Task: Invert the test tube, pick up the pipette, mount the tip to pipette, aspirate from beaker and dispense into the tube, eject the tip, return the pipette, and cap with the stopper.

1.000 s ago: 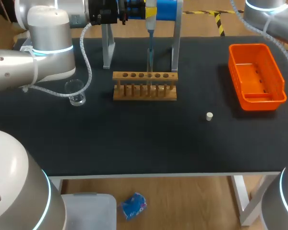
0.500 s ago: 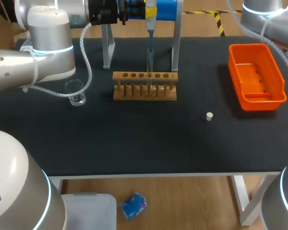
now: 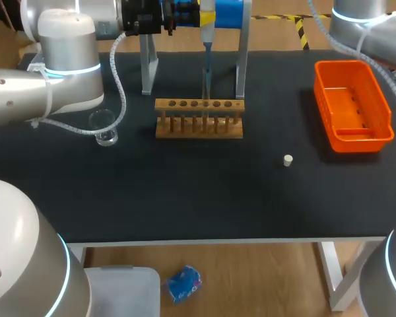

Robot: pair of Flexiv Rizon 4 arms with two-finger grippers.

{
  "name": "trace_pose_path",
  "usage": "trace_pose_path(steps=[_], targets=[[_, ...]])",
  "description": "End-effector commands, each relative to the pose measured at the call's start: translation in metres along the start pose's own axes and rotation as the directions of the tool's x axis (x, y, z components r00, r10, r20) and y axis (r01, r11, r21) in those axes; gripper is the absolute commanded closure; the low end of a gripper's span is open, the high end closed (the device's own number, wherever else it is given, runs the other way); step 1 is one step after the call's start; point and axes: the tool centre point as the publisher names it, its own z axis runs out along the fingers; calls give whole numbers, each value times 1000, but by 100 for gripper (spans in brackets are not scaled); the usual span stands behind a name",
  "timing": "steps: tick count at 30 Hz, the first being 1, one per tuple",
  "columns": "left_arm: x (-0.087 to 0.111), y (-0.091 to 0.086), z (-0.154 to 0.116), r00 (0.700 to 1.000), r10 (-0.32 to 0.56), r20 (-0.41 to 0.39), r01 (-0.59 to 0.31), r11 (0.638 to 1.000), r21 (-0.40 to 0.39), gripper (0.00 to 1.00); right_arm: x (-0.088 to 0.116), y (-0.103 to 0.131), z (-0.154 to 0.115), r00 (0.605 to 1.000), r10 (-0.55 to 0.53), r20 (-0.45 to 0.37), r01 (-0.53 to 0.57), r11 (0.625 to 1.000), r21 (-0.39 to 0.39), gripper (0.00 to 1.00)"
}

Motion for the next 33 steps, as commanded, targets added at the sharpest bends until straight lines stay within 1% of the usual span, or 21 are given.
trace_pose_path(steps=[1,26,30,33], targets=[[1,-3,0,1000,2,3,-2,1000,2,100,-2,-6,-2,1000,3,-6,-3,1000,0,100],[1,-3,0,1000,2,3,-2,1000,2,100,1,-27,-1,999,43,-3,-44,999,-14,100],[1,-3,0,1000,2,3,-2,1000,2,100,1,-28,0,999,45,-3,-46,999,-16,100],[1,-3,0,1000,2,3,-2,1000,2,100,1,-24,0,999,34,-1,-34,999,-17,100]])
